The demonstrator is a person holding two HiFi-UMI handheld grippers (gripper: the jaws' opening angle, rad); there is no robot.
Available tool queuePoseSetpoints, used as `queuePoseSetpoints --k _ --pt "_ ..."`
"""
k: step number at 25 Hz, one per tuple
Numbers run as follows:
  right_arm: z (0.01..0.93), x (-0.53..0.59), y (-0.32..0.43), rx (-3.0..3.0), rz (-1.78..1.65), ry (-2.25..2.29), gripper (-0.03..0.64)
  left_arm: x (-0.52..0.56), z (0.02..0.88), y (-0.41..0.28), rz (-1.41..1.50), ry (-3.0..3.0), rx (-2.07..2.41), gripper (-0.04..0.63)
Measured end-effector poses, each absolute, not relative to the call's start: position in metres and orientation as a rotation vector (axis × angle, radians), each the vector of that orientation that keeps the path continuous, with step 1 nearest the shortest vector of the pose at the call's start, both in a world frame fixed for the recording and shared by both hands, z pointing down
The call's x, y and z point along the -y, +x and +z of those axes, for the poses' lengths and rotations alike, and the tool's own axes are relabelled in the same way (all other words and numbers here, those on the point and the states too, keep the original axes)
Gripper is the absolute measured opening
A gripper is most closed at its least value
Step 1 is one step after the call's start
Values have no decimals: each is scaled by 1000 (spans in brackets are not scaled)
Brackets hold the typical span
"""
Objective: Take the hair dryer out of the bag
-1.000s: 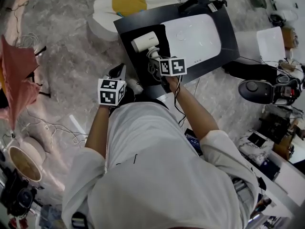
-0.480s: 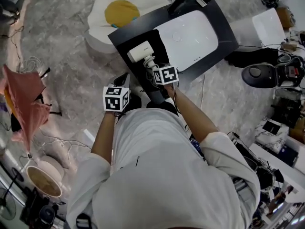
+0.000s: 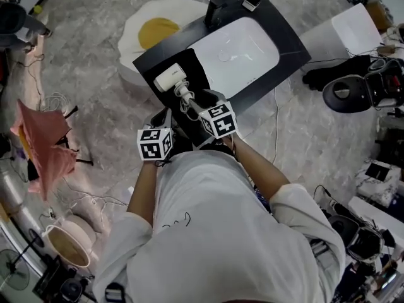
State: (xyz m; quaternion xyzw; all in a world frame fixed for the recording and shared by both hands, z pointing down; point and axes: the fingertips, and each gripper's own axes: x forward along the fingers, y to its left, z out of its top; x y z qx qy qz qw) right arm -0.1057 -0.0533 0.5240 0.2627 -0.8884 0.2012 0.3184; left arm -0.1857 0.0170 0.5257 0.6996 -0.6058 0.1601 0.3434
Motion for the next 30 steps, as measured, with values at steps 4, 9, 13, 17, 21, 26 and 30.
queuePoseSetpoints --k 4,9,13,17,21,26,30 --pt "507 41 -74 2397 331 649 -3 -26 524 -142 403 1810 1583 21" --pt "498 24 -28 2469 301 603 -3 -43 510 -99 412 1765 1717 21" --pt "469 25 -4 2584 228 625 -3 -48 481 -86 388 1722 1920 21" --pt "447 16 23 2647 215 659 -3 -63 448 -66 253 1702 2013 20" --pt "407 13 29 2737 165 713 -3 -64 400 -50 271 1850 2084 18" --pt "363 16 38 2777 73 792 -3 -56 353 -48 253 1901 2190 18" --pt "335 13 28 2813 53 850 -3 -54 323 -63 201 1962 2227 18"
